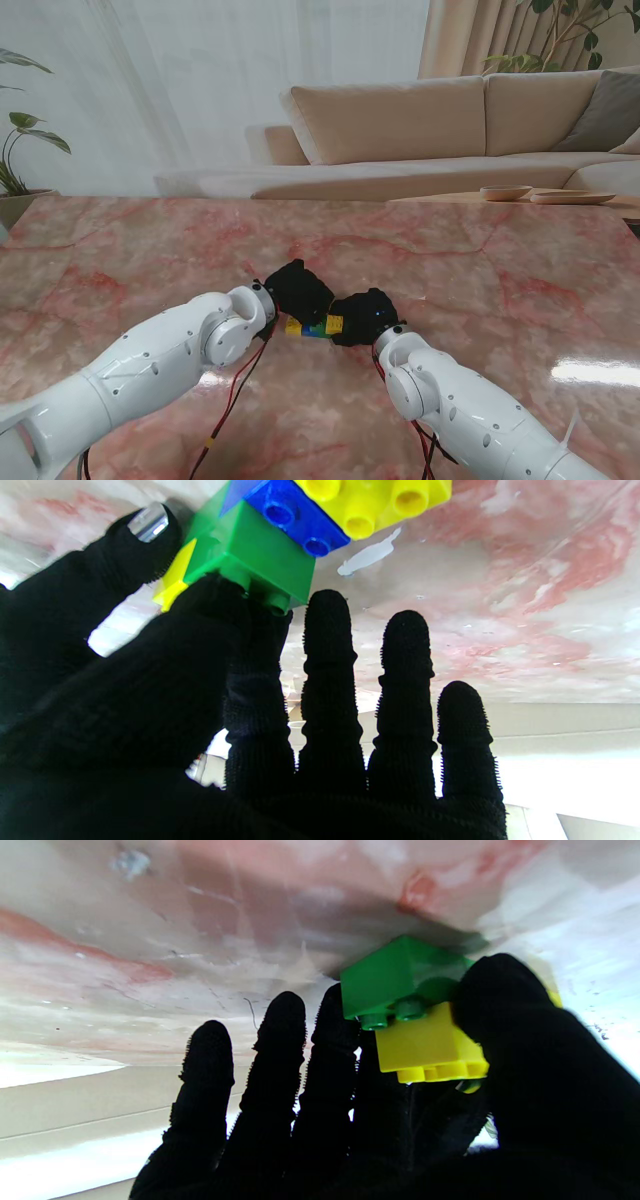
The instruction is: Build a two-level staggered structure with toy bricks
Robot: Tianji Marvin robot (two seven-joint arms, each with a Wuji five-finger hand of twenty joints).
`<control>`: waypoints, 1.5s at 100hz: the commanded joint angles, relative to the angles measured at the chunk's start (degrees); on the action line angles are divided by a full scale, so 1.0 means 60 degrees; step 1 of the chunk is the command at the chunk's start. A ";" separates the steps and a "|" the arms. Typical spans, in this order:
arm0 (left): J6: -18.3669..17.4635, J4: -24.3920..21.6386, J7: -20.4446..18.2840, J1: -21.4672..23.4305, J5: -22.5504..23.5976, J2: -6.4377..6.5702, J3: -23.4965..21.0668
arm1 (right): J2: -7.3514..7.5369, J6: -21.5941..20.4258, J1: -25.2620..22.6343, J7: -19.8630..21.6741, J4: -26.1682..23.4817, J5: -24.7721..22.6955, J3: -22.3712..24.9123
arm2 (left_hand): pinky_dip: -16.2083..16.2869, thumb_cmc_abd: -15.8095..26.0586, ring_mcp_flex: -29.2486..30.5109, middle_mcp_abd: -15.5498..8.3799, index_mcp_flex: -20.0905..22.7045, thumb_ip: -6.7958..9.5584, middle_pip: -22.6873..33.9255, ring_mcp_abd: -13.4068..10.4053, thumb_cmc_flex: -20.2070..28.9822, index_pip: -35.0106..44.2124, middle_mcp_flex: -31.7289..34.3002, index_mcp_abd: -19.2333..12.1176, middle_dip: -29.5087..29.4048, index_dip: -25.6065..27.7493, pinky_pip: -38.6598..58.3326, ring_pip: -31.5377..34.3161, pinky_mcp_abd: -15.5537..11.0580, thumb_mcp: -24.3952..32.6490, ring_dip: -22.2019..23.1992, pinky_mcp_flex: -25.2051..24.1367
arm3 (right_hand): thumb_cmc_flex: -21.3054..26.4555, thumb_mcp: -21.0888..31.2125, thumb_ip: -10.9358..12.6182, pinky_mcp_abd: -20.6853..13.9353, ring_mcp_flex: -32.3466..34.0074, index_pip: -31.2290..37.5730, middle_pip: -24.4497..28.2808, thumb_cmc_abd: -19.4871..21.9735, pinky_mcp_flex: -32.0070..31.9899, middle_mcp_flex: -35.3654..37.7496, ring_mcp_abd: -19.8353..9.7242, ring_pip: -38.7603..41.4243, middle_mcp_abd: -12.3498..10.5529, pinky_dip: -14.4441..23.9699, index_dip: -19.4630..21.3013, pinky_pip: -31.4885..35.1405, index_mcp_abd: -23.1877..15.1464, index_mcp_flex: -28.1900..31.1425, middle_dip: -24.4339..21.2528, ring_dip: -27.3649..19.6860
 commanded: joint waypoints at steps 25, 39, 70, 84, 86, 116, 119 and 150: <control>-0.0118 0.0247 0.0039 0.0380 0.0054 0.0042 -0.0171 | 0.0023 -0.0014 -0.0148 0.0232 0.0079 -0.0026 -0.0048 | -0.0243 -0.0348 -0.0607 -0.0256 -0.0043 0.0098 -0.0102 -0.0179 0.0528 -0.0753 -0.0117 0.0222 -0.0091 -0.0248 -0.0377 -0.0529 -0.0037 -0.0044 -0.0292 -0.0603 | 0.0132 0.0377 -0.0477 0.0086 0.0147 -0.0119 -0.0034 -0.0082 -0.0146 0.0155 -0.0162 0.0142 -0.0067 0.0274 -0.0448 0.0263 -0.0192 0.0387 0.0073 0.0155; -0.0340 -0.0103 0.0168 0.0726 0.0023 0.0108 -0.0761 | 0.0028 -0.0003 -0.0161 0.0239 0.0067 -0.0041 -0.0041 | -0.0520 -0.0664 -0.1604 -0.0200 -0.0986 -0.0072 0.1485 -0.0211 0.0054 -0.1863 -0.2305 0.0739 -0.1819 0.0397 -0.1063 -0.1128 -0.0204 0.0041 -0.0596 -0.1173 | 0.0122 0.0376 -0.0474 0.0093 0.0128 -0.0122 -0.0045 -0.0078 -0.0180 0.0138 -0.0156 0.0137 -0.0072 0.0269 -0.0457 0.0232 -0.0196 0.0375 0.0072 0.0155; -0.0361 -0.1901 -0.0100 0.2073 0.0379 0.0510 -0.2752 | 0.0048 -0.0016 -0.0175 0.0286 0.0024 -0.0084 -0.0038 | -0.0995 -0.0102 -0.2928 0.0224 -0.2420 0.0802 0.1217 -0.0134 -0.1464 -0.3895 -0.4569 0.1999 -0.2797 0.1092 -0.2323 -0.1938 -0.0291 0.0688 -0.1201 -0.1863 | 0.0135 0.0361 -0.0452 0.0094 0.0129 -0.0122 -0.0049 -0.0088 -0.0177 0.0129 -0.0164 0.0133 -0.0065 0.0278 -0.0456 0.0221 -0.0203 0.0379 0.0073 0.0154; -0.0254 -0.2951 -0.0847 0.2968 0.0730 0.0812 -0.4067 | 0.0046 -0.0056 -0.0162 0.0262 0.0037 -0.0091 -0.0058 | -0.1074 0.0016 -0.3011 0.0304 -0.2470 0.0821 0.1090 -0.0099 -0.1579 -0.4140 -0.4735 0.2088 -0.2908 0.1027 -0.2455 -0.2059 -0.0234 0.0547 -0.1354 -0.1883 | 0.0155 0.0364 -0.0473 0.0101 0.0149 -0.0113 -0.0044 -0.0107 -0.0167 0.0155 -0.0157 0.0137 -0.0075 0.0283 -0.0455 0.0224 -0.0215 0.0387 0.0074 0.0154; -0.0258 -0.3073 -0.0970 0.3088 0.0805 0.0857 -0.4256 | 0.0044 -0.0062 -0.0158 0.0254 0.0044 -0.0089 -0.0064 | -0.1072 0.0062 -0.3006 0.0314 -0.2471 0.0826 0.1083 -0.0102 -0.1586 -0.4172 -0.4737 0.2115 -0.2915 0.1015 -0.2444 -0.2062 -0.0217 0.0525 -0.1363 -0.1844 | 0.0158 0.0366 -0.0478 0.0106 0.0151 -0.0111 -0.0046 -0.0107 -0.0165 0.0150 -0.0157 0.0138 -0.0063 0.0284 -0.0455 0.0224 -0.0217 0.0387 0.0073 0.0155; -0.0217 -0.4601 -0.2524 0.4976 0.1786 0.1286 -0.7257 | 0.0018 -0.0176 -0.0067 0.0177 0.0151 -0.0037 -0.0180 | -0.1041 0.0313 -0.3162 0.0459 -0.2546 0.0902 0.0946 -0.0001 -0.1604 -0.4467 -0.5008 0.2326 -0.2971 0.0906 -0.2413 -0.2163 -0.0098 0.0205 -0.1430 -0.1715 | 0.0148 0.0370 -0.0503 0.0109 0.0151 -0.0101 -0.0052 -0.0097 -0.0164 0.0154 -0.0165 0.0132 -0.0078 0.0291 -0.0465 0.0221 -0.0220 0.0382 0.0072 0.0153; -0.0220 -0.4767 -0.2705 0.5170 0.1936 0.1323 -0.7568 | 0.0015 -0.0181 -0.0062 0.0175 0.0157 -0.0028 -0.0186 | -0.1035 0.0361 -0.3222 0.0506 -0.2582 0.0939 0.0901 0.0015 -0.1573 -0.4616 -0.5096 0.2387 -0.2987 0.0842 -0.2430 -0.2202 -0.0096 0.0074 -0.1452 -0.1735 | 0.0148 0.0373 -0.0502 0.0109 0.0150 -0.0102 -0.0057 -0.0091 -0.0164 0.0143 -0.0165 0.0132 -0.0084 0.0292 -0.0467 0.0221 -0.0209 0.0377 0.0070 0.0153; -0.0225 -0.6198 -0.4683 0.6954 0.3927 0.1602 -1.0173 | 0.0005 -0.0179 -0.0037 0.0185 0.0187 0.0014 -0.0234 | -0.1135 0.0727 -0.4375 0.0881 -0.3622 0.1086 0.0302 0.0094 -0.1921 -0.6212 -0.6725 0.3465 -0.3182 0.0096 -0.3058 -0.2870 -0.0224 -0.1466 -0.1745 -0.2050 | 0.0136 0.0380 -0.0485 0.0109 0.0140 -0.0106 -0.0058 -0.0094 -0.0163 0.0137 -0.0163 0.0129 -0.0068 0.0296 -0.0474 0.0219 -0.0200 0.0378 0.0072 0.0154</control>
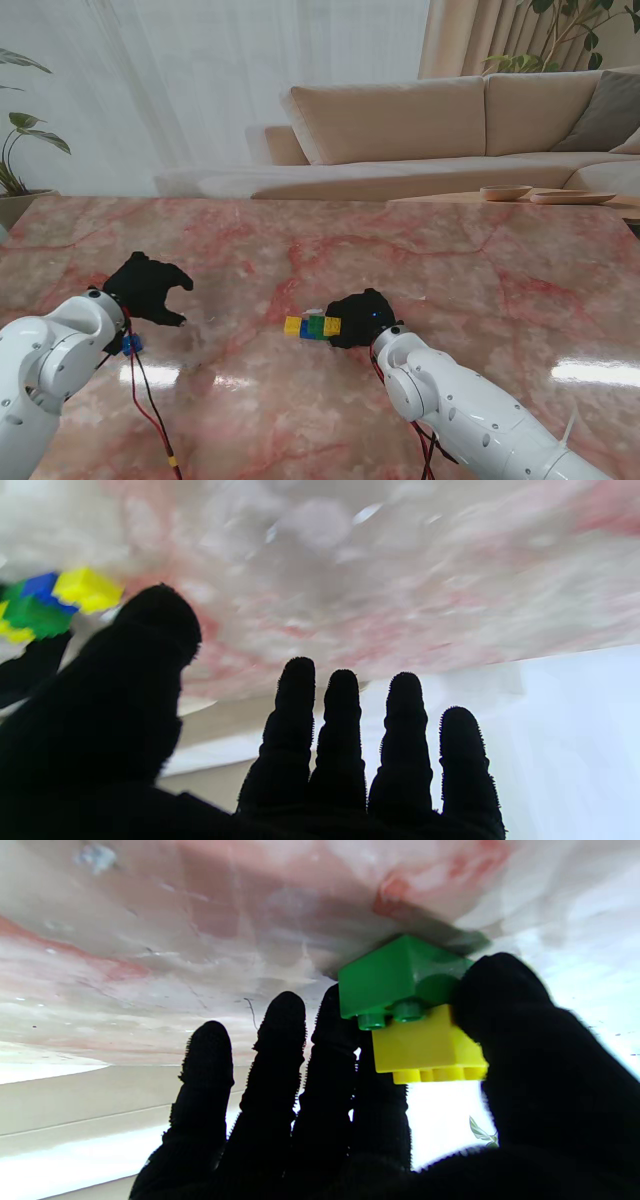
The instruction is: Build a two-level staggered structure with toy bricks
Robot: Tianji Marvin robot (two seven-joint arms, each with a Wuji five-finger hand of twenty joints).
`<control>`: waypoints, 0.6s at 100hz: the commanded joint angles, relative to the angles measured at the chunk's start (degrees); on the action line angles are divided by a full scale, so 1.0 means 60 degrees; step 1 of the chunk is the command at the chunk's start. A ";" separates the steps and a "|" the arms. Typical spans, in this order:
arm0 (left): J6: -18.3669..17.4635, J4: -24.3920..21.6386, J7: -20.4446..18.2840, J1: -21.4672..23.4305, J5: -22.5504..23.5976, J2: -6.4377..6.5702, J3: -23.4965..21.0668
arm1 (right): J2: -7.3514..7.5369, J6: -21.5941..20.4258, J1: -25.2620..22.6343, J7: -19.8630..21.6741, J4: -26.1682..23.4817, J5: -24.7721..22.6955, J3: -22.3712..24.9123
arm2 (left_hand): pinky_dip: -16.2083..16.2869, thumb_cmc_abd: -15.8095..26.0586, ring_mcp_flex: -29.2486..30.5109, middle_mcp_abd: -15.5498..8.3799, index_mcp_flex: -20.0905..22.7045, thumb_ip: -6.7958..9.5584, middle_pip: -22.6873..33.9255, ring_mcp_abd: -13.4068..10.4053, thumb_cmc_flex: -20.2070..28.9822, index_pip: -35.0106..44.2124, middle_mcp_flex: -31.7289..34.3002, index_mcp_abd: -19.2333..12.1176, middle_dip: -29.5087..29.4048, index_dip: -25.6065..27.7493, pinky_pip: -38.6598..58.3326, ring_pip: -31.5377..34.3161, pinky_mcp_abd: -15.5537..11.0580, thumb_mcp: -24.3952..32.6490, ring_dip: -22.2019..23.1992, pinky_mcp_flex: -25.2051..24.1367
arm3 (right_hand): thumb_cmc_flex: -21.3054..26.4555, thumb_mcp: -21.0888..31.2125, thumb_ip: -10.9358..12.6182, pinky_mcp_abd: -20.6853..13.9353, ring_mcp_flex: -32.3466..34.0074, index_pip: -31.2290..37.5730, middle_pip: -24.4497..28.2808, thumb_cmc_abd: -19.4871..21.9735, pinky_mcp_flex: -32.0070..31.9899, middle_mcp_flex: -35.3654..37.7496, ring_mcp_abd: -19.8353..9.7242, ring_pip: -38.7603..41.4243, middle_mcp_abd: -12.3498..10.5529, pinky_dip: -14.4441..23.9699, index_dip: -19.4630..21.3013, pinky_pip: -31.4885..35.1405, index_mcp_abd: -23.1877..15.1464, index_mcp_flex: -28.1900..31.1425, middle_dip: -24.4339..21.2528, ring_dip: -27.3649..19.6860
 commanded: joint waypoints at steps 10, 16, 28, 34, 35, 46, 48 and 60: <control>0.0286 -0.0075 -0.0109 0.0702 0.0524 0.0187 -0.0612 | -0.0022 0.0009 -0.0096 0.0204 0.0198 0.0070 -0.0114 | -0.0073 0.0120 -0.0487 0.0240 -0.0499 0.0142 -0.0188 0.0102 -0.0368 -0.0301 -0.0592 0.0451 -0.0104 -0.0145 -0.0375 -0.0251 -0.0057 -0.0516 -0.0119 -0.0236 | 0.0129 0.0280 -0.0354 0.0080 0.0145 -0.0319 -0.0054 -0.0039 -0.0101 0.0132 -0.0161 0.0134 -0.0072 0.0295 -0.0468 0.0217 -0.0262 0.0379 0.0073 0.0157; 0.0412 -0.0064 -0.0068 0.0904 0.0769 0.0180 -0.0787 | -0.0024 -0.0011 -0.0084 0.0210 0.0211 0.0085 -0.0132 | -0.0121 0.0192 -0.0597 0.0300 -0.0602 0.0206 -0.0242 0.0098 -0.0318 -0.0441 -0.0774 0.0567 -0.0126 -0.0223 -0.0557 -0.0333 -0.0109 -0.0767 -0.0167 -0.0241 | 0.0130 0.0271 -0.0354 0.0080 0.0140 -0.0317 -0.0052 -0.0046 -0.0101 0.0141 -0.0161 0.0131 -0.0077 0.0296 -0.0467 0.0217 -0.0261 0.0384 0.0074 0.0156; 0.0820 -0.0040 -0.0204 0.1214 0.1326 0.0174 -0.0987 | -0.0028 -0.0051 -0.0061 0.0212 0.0235 0.0106 -0.0173 | -0.0164 0.0334 -0.0779 0.0388 -0.0741 0.0249 -0.0355 0.0126 -0.0348 -0.0739 -0.1049 0.0740 -0.0185 -0.0372 -0.0738 -0.0459 -0.0100 -0.1149 -0.0247 -0.0272 | 0.0136 0.0270 -0.0347 0.0080 0.0147 -0.0320 -0.0053 -0.0049 -0.0100 0.0145 -0.0168 0.0132 -0.0078 0.0297 -0.0467 0.0217 -0.0266 0.0384 0.0073 0.0157; 0.0936 0.0071 -0.0182 0.1288 0.1506 0.0176 -0.1036 | -0.0028 -0.0069 -0.0048 0.0219 0.0247 0.0115 -0.0196 | -0.0210 0.0405 -0.0928 0.0427 -0.0862 0.0282 -0.0424 0.0107 -0.0326 -0.0912 -0.1249 0.0823 -0.0222 -0.0455 -0.0886 -0.0518 -0.0136 -0.1297 -0.0277 -0.0296 | 0.0138 0.0265 -0.0348 0.0080 0.0150 -0.0320 -0.0054 -0.0050 -0.0100 0.0140 -0.0166 0.0132 -0.0074 0.0298 -0.0465 0.0216 -0.0275 0.0387 0.0073 0.0157; 0.0968 0.0085 -0.0185 0.1300 0.1537 0.0176 -0.1040 | -0.0028 -0.0072 -0.0046 0.0221 0.0248 0.0117 -0.0199 | -0.0210 0.0405 -0.0928 0.0427 -0.0862 0.0282 -0.0424 0.0107 -0.0326 -0.0912 -0.1249 0.0823 -0.0222 -0.0455 -0.0886 -0.0518 -0.0136 -0.1297 -0.0277 -0.0296 | 0.0138 0.0266 -0.0347 0.0080 0.0148 -0.0322 -0.0054 -0.0042 -0.0100 0.0142 -0.0164 0.0131 -0.0076 0.0298 -0.0466 0.0216 -0.0266 0.0380 0.0074 0.0157; 0.1255 0.0231 -0.0163 0.1410 0.1876 0.0171 -0.1057 | -0.0026 -0.0091 -0.0039 0.0247 0.0245 0.0129 -0.0219 | -0.0285 0.0453 -0.1143 0.0532 -0.0964 0.0303 -0.0487 0.0129 -0.0344 -0.1127 -0.1479 0.0949 -0.0257 -0.0567 -0.1151 -0.0588 -0.0128 -0.1453 -0.0309 -0.0327 | 0.0127 0.0263 -0.0343 0.0080 0.0149 -0.0320 -0.0052 -0.0037 -0.0100 0.0151 -0.0170 0.0134 -0.0076 0.0299 -0.0465 0.0216 -0.0258 0.0391 0.0074 0.0159; 0.1318 0.0251 -0.0173 0.1425 0.1938 0.0170 -0.1051 | -0.0027 -0.0091 -0.0039 0.0250 0.0243 0.0132 -0.0221 | -0.0286 0.0449 -0.1165 0.0564 -0.0959 0.0306 -0.0500 0.0133 -0.0335 -0.1159 -0.1510 0.0978 -0.0264 -0.0586 -0.1176 -0.0595 -0.0116 -0.1467 -0.0312 -0.0333 | 0.0134 0.0266 -0.0342 0.0080 0.0150 -0.0321 -0.0054 -0.0037 -0.0100 0.0146 -0.0167 0.0135 -0.0073 0.0299 -0.0465 0.0216 -0.0255 0.0390 0.0074 0.0159; 0.1543 0.0336 -0.0290 0.1497 0.2246 0.0172 -0.1023 | -0.0027 -0.0091 -0.0039 0.0255 0.0234 0.0131 -0.0227 | -0.0278 0.0487 -0.1274 0.0585 -0.0921 0.0324 -0.0524 0.0163 -0.0332 -0.1386 -0.1574 0.1017 -0.0288 -0.0717 -0.1428 -0.0636 -0.0088 -0.1631 -0.0339 -0.0346 | 0.0129 0.0254 -0.0341 0.0080 0.0154 -0.0324 -0.0053 -0.0041 -0.0100 0.0154 -0.0162 0.0137 -0.0072 0.0300 -0.0465 0.0215 -0.0261 0.0394 0.0075 0.0160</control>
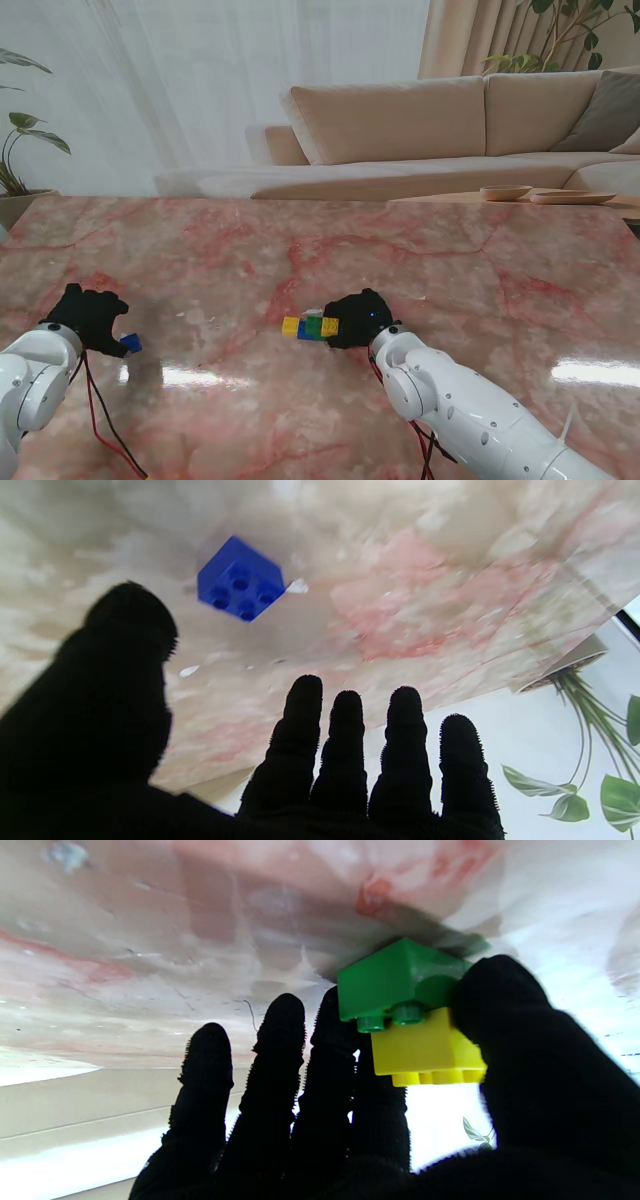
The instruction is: Build a two-level staggered structure with toy bricks
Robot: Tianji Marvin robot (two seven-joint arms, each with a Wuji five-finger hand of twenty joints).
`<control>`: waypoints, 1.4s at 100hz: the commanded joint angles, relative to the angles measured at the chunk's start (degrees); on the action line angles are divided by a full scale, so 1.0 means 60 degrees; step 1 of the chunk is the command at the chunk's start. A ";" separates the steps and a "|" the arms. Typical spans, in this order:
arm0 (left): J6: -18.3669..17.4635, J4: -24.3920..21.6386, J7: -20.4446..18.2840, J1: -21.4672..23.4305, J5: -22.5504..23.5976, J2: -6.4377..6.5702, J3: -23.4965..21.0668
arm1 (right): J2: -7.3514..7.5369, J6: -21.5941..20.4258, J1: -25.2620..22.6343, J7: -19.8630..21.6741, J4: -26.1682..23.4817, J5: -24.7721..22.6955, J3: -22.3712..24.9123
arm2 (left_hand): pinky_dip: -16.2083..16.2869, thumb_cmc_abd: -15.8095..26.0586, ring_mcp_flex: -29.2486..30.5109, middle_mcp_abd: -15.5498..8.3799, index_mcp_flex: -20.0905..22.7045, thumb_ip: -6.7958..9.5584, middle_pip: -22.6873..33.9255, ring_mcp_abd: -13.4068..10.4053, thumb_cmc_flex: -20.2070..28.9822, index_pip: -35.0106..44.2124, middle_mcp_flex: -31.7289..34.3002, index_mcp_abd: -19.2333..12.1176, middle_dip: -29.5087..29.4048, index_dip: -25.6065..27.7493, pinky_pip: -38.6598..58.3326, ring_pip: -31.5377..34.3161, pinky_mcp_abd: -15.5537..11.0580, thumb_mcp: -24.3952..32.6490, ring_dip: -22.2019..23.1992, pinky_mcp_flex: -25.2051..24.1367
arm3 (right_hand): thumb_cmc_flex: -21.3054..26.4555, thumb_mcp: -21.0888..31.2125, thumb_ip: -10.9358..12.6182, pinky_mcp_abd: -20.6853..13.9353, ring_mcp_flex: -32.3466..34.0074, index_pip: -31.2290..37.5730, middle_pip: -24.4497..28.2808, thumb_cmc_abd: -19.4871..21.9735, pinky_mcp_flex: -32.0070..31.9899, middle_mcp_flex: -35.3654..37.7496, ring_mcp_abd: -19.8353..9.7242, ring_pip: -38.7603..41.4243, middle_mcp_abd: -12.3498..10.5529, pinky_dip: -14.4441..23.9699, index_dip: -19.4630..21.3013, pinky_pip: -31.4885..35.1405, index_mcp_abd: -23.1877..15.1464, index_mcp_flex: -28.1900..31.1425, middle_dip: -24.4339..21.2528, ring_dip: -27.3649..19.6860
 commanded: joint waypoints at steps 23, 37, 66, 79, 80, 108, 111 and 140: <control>0.0282 0.0479 -0.0150 0.0151 0.0326 0.0043 0.0178 | -0.0026 0.0029 -0.0135 0.0239 0.0167 0.0056 -0.0102 | 0.0058 0.0200 -0.0330 0.0219 -0.0251 0.0244 -0.0015 0.0172 -0.0287 -0.0051 -0.0186 0.0290 -0.0087 -0.0059 -0.0369 -0.0170 0.0032 -0.0240 -0.0086 -0.0146 | 0.0148 0.0238 -0.0336 0.0076 0.0153 -0.0483 -0.0120 -0.0022 -0.0096 0.0152 -0.0156 0.0140 -0.0068 0.0299 -0.0498 0.0215 -0.0250 0.0400 0.0025 0.0164; 0.0390 0.0763 0.0023 0.0063 0.0245 0.0057 0.0358 | -0.0024 0.0011 -0.0132 0.0263 0.0159 0.0069 -0.0107 | 0.0292 0.0079 -0.0173 0.0118 -0.0312 0.0237 0.0161 0.0170 -0.0275 0.0602 0.0073 0.0072 0.0081 0.0438 -0.0347 -0.0037 0.0030 -0.0048 0.0019 -0.0136 | 0.0137 0.0226 -0.0334 0.0076 0.0156 -0.0488 -0.0121 -0.0008 -0.0096 0.0154 -0.0158 0.0140 -0.0071 0.0299 -0.0499 0.0214 -0.0256 0.0395 0.0025 0.0164; 0.0316 0.1461 0.1391 -0.0202 0.0091 0.0076 0.0808 | -0.0023 0.0024 -0.0140 0.0288 0.0135 0.0079 -0.0092 | 0.0531 -0.0315 0.0429 -0.0193 -0.0498 0.0086 0.0635 0.0122 -0.0400 0.2360 0.0765 -0.0479 0.0483 0.1759 0.0374 0.0450 0.0041 0.0931 0.0382 -0.0104 | 0.0137 0.0217 -0.0333 0.0076 0.0161 -0.0489 -0.0123 -0.0003 -0.0096 0.0157 -0.0152 0.0140 -0.0070 0.0300 -0.0497 0.0214 -0.0259 0.0400 0.0024 0.0163; 0.0298 0.1544 0.1593 -0.0257 0.0138 0.0081 0.0884 | -0.0025 0.0031 -0.0139 0.0286 0.0134 0.0080 -0.0093 | 0.0462 -0.0452 0.0671 -0.0317 -0.0351 0.0050 0.0989 0.0123 -0.0328 0.3401 0.1249 -0.0829 0.0777 0.2484 0.0615 0.0588 0.0063 0.1343 0.0467 -0.0066 | 0.0145 0.0216 -0.0330 0.0076 0.0160 -0.0493 -0.0125 0.0000 -0.0096 0.0155 -0.0166 0.0138 -0.0078 0.0300 -0.0498 0.0214 -0.0262 0.0393 0.0024 0.0164; 0.0306 0.1547 0.1608 -0.0257 0.0153 0.0081 0.0887 | -0.0026 0.0031 -0.0139 0.0286 0.0134 0.0081 -0.0092 | 0.0456 -0.0464 0.0701 -0.0338 -0.0354 0.0049 0.1024 0.0125 -0.0321 0.3541 0.1297 -0.0870 0.0812 0.2590 0.0633 0.0607 0.0061 0.1387 0.0477 -0.0061 | 0.0141 0.0213 -0.0331 0.0076 0.0160 -0.0493 -0.0125 0.0000 -0.0096 0.0154 -0.0166 0.0139 -0.0077 0.0300 -0.0498 0.0214 -0.0264 0.0393 0.0024 0.0164; 0.0372 0.1675 0.1919 -0.0292 0.0340 0.0090 0.0973 | -0.0031 0.0027 -0.0130 0.0262 0.0146 0.0082 -0.0092 | 0.0541 -0.0094 0.1355 -0.0664 0.0529 0.0115 0.1454 0.0106 -0.0112 0.4945 0.2507 -0.1582 0.1262 0.3710 0.1110 0.0963 -0.0064 0.2002 0.0676 -0.0047 | 0.0116 0.0224 -0.0313 0.0076 0.0141 -0.0508 -0.0127 0.0026 -0.0096 0.0140 -0.0161 0.0134 -0.0070 0.0301 -0.0498 0.0214 -0.0248 0.0378 0.0025 0.0164; 0.0386 0.1695 0.1938 -0.0304 0.0324 0.0089 0.0995 | -0.0030 0.0028 -0.0128 0.0260 0.0147 0.0077 -0.0095 | 0.0531 -0.0094 0.1367 -0.0666 0.0580 0.0105 0.1456 0.0126 -0.0143 0.4973 0.2560 -0.1607 0.1271 0.3728 0.1099 0.0964 -0.0060 0.1985 0.0678 -0.0068 | 0.0116 0.0224 -0.0310 0.0076 0.0135 -0.0510 -0.0127 0.0029 -0.0096 0.0138 -0.0163 0.0130 -0.0067 0.0301 -0.0497 0.0214 -0.0242 0.0377 0.0025 0.0163; 0.0397 0.1992 0.2094 -0.0550 0.0275 0.0118 0.1341 | -0.0023 0.0040 -0.0137 0.0281 0.0127 0.0062 -0.0089 | 0.0487 -0.0047 0.1456 -0.0672 0.0759 0.0106 0.1565 0.0130 -0.0173 0.5207 0.2756 -0.1689 0.1432 0.3910 0.1097 0.1004 -0.0020 0.1704 0.0724 -0.0048 | 0.0128 0.0211 -0.0300 0.0069 0.0136 -0.0509 -0.0122 0.0018 -0.0102 0.0140 -0.0160 0.0134 -0.0060 0.0300 -0.0486 0.0208 -0.0250 0.0389 0.0026 0.0164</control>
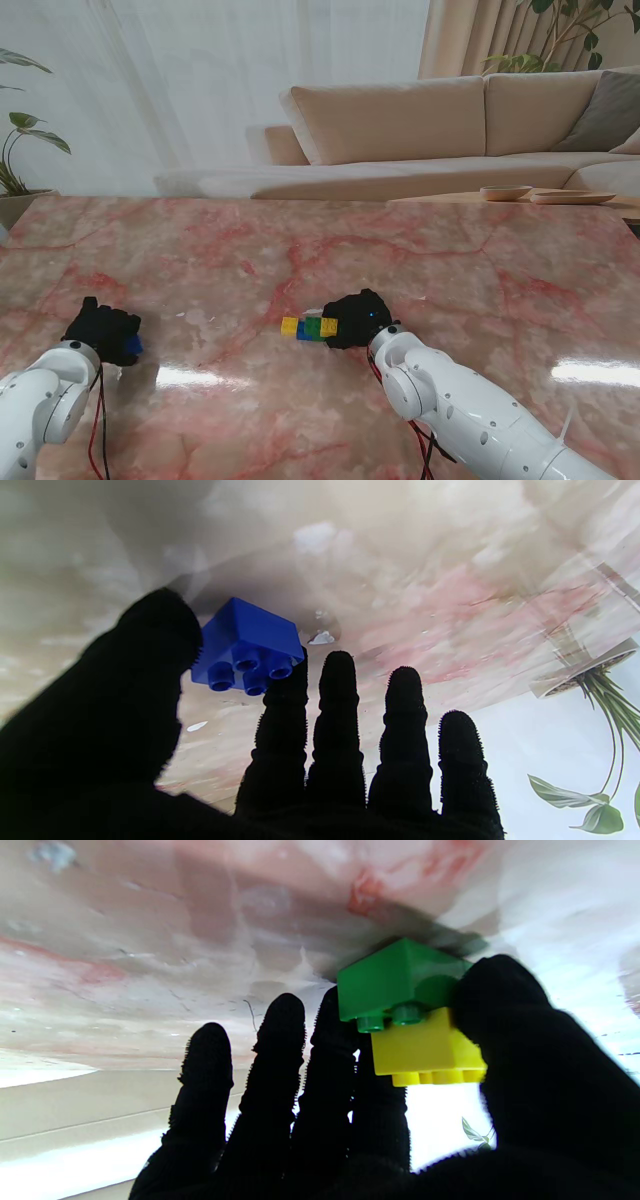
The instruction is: Build a two-level staggered structure with toy bricks
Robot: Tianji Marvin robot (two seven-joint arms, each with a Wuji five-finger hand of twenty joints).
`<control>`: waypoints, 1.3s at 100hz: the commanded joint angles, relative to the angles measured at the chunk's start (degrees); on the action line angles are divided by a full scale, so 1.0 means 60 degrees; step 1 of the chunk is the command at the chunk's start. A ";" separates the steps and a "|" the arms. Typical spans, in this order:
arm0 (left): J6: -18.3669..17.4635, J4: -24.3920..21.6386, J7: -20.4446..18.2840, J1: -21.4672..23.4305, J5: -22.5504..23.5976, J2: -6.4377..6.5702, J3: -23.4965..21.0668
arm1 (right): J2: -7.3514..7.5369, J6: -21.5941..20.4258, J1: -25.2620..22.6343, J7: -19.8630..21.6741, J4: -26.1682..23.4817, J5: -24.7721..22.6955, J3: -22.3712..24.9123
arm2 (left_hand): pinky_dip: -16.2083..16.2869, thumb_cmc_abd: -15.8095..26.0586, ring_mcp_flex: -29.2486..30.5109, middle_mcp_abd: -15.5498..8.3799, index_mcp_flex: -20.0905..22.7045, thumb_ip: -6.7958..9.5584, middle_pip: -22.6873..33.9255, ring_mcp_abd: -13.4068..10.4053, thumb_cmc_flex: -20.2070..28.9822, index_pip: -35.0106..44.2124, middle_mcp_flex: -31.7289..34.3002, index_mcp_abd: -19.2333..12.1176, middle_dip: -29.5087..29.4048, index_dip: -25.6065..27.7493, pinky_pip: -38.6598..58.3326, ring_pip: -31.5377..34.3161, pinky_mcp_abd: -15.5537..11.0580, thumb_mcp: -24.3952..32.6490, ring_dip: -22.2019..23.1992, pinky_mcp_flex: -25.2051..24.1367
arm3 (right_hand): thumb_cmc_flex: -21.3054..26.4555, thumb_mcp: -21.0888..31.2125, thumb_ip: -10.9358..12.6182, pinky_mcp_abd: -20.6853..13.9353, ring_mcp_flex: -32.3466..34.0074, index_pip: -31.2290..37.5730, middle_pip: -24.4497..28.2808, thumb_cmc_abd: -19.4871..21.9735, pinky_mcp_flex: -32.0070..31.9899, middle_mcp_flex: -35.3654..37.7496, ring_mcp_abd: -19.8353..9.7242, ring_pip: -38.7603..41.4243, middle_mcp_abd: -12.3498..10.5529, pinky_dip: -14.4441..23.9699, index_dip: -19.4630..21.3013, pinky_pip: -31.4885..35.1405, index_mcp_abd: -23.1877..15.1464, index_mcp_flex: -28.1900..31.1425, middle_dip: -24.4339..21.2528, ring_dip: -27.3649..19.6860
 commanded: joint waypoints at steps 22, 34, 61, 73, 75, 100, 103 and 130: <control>-0.0011 0.0276 0.0285 -0.0100 0.0068 0.0011 0.0202 | -0.0004 0.0044 -0.0160 0.0236 0.0141 0.0010 -0.0057 | 0.0043 -0.0277 0.0901 -0.0246 0.0900 -0.0736 0.0596 0.0027 0.1621 0.1255 0.1244 -0.1165 0.0385 -0.0570 0.0608 0.0525 -0.0027 0.0490 0.0248 0.0138 | 0.0138 0.0236 -0.0324 0.0063 0.0138 -0.0504 -0.0127 0.0018 -0.0100 0.0143 -0.0165 0.0132 -0.0063 0.0300 -0.0491 0.0206 -0.0240 0.0387 -0.0009 0.0162; -0.0097 0.0297 0.0517 -0.0143 -0.0029 0.0002 0.0222 | 0.0000 0.0045 -0.0166 0.0233 0.0136 -0.0002 -0.0046 | 0.0006 -0.0119 0.1271 -0.0252 0.1301 -0.0735 0.0512 -0.0031 0.1990 0.1699 0.1953 -0.1399 0.1425 -0.1023 0.0810 0.0701 -0.0032 0.0717 0.0261 0.0272 | 0.0128 0.0248 -0.0327 0.0063 0.0135 -0.0511 -0.0133 0.0021 -0.0100 0.0133 -0.0154 0.0130 -0.0069 0.0300 -0.0496 0.0206 -0.0246 0.0375 -0.0012 0.0161; -0.0382 0.0067 0.0711 -0.0398 -0.0562 -0.0064 0.0448 | 0.0016 0.0050 -0.0202 0.0258 0.0109 -0.0028 0.0002 | -0.0032 -0.0028 0.1760 -0.0269 0.1907 -0.0825 -0.0100 -0.0013 0.2072 0.2072 0.2998 -0.1665 0.2259 -0.1342 0.1078 0.0986 0.0052 0.0873 0.0412 0.0425 | 0.0128 0.0262 -0.0335 0.0063 0.0133 -0.0508 -0.0137 0.0020 -0.0099 0.0132 -0.0157 0.0129 -0.0062 0.0302 -0.0499 0.0205 -0.0237 0.0381 -0.0015 0.0161; -0.0534 -0.0153 0.0672 -0.0680 -0.0869 -0.0102 0.0732 | 0.0020 0.0030 -0.0189 0.0268 0.0121 -0.0030 -0.0019 | -0.0036 -0.0074 0.1834 -0.0285 0.1966 -0.0846 -0.0099 -0.0026 0.2004 0.2074 0.3055 -0.1695 0.2274 -0.1365 0.1100 0.1015 0.0081 0.0826 0.0430 0.0468 | 0.0127 0.0263 -0.0338 0.0063 0.0131 -0.0509 -0.0138 0.0021 -0.0099 0.0136 -0.0154 0.0124 -0.0068 0.0302 -0.0500 0.0205 -0.0243 0.0377 -0.0016 0.0159; -0.0557 -0.0188 0.0636 -0.0747 -0.0949 -0.0109 0.0800 | 0.0022 0.0029 -0.0188 0.0274 0.0121 -0.0033 -0.0022 | -0.0039 -0.0069 0.1822 -0.0264 0.1959 -0.0842 -0.0101 -0.0019 0.2009 0.2068 0.3046 -0.1689 0.2272 -0.1369 0.1096 0.1009 0.0082 0.0826 0.0429 0.0458 | 0.0136 0.0265 -0.0337 0.0063 0.0131 -0.0511 -0.0141 0.0009 -0.0099 0.0132 -0.0152 0.0124 -0.0070 0.0302 -0.0501 0.0205 -0.0244 0.0375 -0.0017 0.0159; -0.0567 -0.0243 0.0333 -0.2045 -0.2040 -0.0205 0.2278 | 0.0024 0.0013 -0.0179 0.0243 0.0144 -0.0060 -0.0026 | -0.0071 -0.0083 0.1801 -0.0238 0.1949 -0.0846 -0.0023 -0.0005 0.1889 0.2029 0.2924 -0.1621 0.2217 -0.1375 0.1057 0.0980 0.0110 0.0683 0.0443 0.0424 | 0.0125 0.0265 -0.0331 0.0063 0.0131 -0.0518 -0.0143 0.0016 -0.0099 0.0129 -0.0157 0.0117 -0.0075 0.0303 -0.0502 0.0205 -0.0248 0.0366 -0.0018 0.0155; -0.0544 -0.0197 0.0339 -0.2245 -0.2178 -0.0220 0.2524 | 0.0021 0.0010 -0.0177 0.0234 0.0152 -0.0057 -0.0025 | -0.0071 -0.0087 0.1812 -0.0247 0.1948 -0.0848 -0.0011 -0.0015 0.1873 0.2026 0.2927 -0.1618 0.2211 -0.1374 0.1061 0.0983 0.0109 0.0666 0.0446 0.0435 | 0.0125 0.0267 -0.0329 0.0063 0.0126 -0.0517 -0.0146 0.0017 -0.0099 0.0120 -0.0156 0.0115 -0.0069 0.0303 -0.0501 0.0205 -0.0242 0.0368 -0.0019 0.0155; -0.0414 0.0414 0.0341 -0.3825 -0.3383 -0.0361 0.4553 | -0.0005 0.0002 -0.0121 0.0142 0.0274 -0.0016 -0.0043 | -0.0083 -0.0114 0.1803 -0.0240 0.1928 -0.0823 0.0069 -0.0017 0.1859 0.1969 0.2857 -0.1618 0.2107 -0.1362 0.1053 0.0949 0.0117 0.0634 0.0454 0.0433 | 0.0116 0.0277 -0.0306 0.0059 0.0101 -0.0532 -0.0150 0.0046 -0.0105 0.0078 -0.0165 0.0114 -0.0071 0.0301 -0.0495 0.0198 -0.0232 0.0330 -0.0021 0.0155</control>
